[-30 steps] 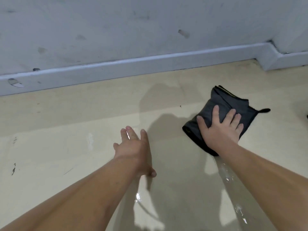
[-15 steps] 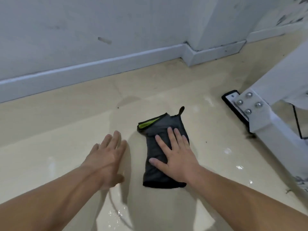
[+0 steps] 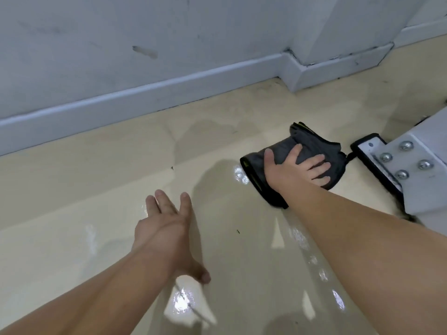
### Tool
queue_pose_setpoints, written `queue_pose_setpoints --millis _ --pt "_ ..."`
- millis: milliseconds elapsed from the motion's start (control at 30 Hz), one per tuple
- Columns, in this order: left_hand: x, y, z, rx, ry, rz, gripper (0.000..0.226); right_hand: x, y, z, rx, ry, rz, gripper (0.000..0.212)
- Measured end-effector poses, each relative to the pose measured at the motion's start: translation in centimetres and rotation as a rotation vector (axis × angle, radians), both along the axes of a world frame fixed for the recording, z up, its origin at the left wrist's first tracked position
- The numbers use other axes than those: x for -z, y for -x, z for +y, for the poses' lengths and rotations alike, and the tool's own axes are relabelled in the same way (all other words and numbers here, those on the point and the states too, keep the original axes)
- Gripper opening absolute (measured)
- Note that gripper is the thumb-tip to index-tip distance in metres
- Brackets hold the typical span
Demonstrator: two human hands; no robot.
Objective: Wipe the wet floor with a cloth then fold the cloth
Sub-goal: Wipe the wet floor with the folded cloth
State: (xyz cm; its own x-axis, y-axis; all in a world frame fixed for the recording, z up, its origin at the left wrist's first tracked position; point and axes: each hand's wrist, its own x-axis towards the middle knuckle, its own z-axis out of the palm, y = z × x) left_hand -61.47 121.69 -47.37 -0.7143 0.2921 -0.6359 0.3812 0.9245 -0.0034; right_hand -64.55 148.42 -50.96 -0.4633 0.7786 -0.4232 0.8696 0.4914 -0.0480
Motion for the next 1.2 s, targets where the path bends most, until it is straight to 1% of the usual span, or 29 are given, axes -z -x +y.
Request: queue_pose_setpoints --millis 67,133,233,333,400,433,467,533,567,600,667,767,800,867,933,1067,1133,1200 --pt "0.1 0.0 -0.1 0.002 -0.012 0.009 0.178 -0.1 2.7 -1.0 0.096 0.005 -0.012 0.096" --pt "0.0 0.0 -0.4 0.012 -0.019 0.016 0.175 -0.1 4.2 -2.1 0.055 0.002 -0.015 0.094" --pt "-0.1 0.0 -0.7 0.01 -0.025 0.025 0.172 0.3 4.5 -4.2 -0.185 -0.013 -0.009 0.092" --pt "-0.1 0.1 -0.6 0.035 0.008 0.007 0.169 0.9 3.0 -7.6 -0.509 -0.027 0.086 0.091" --pt "-0.3 0.4 -1.2 0.042 -0.008 0.014 0.16 1.2 1.5 -10.0 -0.679 -0.046 0.134 0.09" --pt "-0.2 0.6 -1.9 0.04 -0.045 0.034 0.147 1.2 0.6 -11.1 -0.73 -0.051 0.142 0.09" --pt "-0.1 0.9 -2.9 0.018 -0.117 0.054 0.124 1.2 -0.4 -12.1 -0.763 -0.052 0.146 0.089" --pt "0.3 1.0 -5.5 -0.06 -0.332 0.106 0.053 1.3 -2.8 -14.1 -0.801 -0.052 0.16 0.087" --pt "0.5 0.6 -7.0 -0.093 -0.413 0.16 0.031 1.4 -4.1 -15.3 -0.82 -0.054 0.175 0.086" --pt "0.8 -0.1 -8.5 -0.115 -0.473 0.221 0.023 1.6 -5.4 -16.6 -0.84 -0.056 0.19 0.086" --pt "1.0 -2.5 -11.2 -0.142 -0.521 0.315 0.018 1.9 -8.6 -19.5 -0.89 -0.059 0.214 0.086" --pt "0.6 -6.9 -14.6 -0.172 -0.549 0.278 0.033 2.1 -13.6 -23.8 -0.979 -0.038 0.241 0.086" --pt "0.4 -8.0 -15.5 -0.188 -0.542 0.259 0.035 2.0 -15.0 -25.2 -1.001 -0.019 0.256 0.086" --pt "-0.1 -9.5 -17.4 -0.218 -0.532 0.213 0.029 1.8 -17.8 -28.1 -1.048 0.016 0.299 0.084" --pt "-0.3 -10.7 -19.3 -0.252 -0.506 0.158 0.031 1.7 -20.1 -30.8 -1.09 0.048 0.3 0.084" --pt "-0.8 -12.7 -23.3 -0.351 -0.495 0.173 0.027 1.4 -23.3 -35.0 -1.189 0.061 0.238 0.085" --pt "-0.8 -13.7 -25.6 -0.382 -0.477 0.168 0.019 1.2 -24.4 -36.5 -1.259 0.075 0.235 0.085" --pt "-0.6 -14.6 -27.5 -0.416 -0.454 0.158 0.016 1.2 -25.5 -37.4 -1.332 0.093 0.226 0.085"
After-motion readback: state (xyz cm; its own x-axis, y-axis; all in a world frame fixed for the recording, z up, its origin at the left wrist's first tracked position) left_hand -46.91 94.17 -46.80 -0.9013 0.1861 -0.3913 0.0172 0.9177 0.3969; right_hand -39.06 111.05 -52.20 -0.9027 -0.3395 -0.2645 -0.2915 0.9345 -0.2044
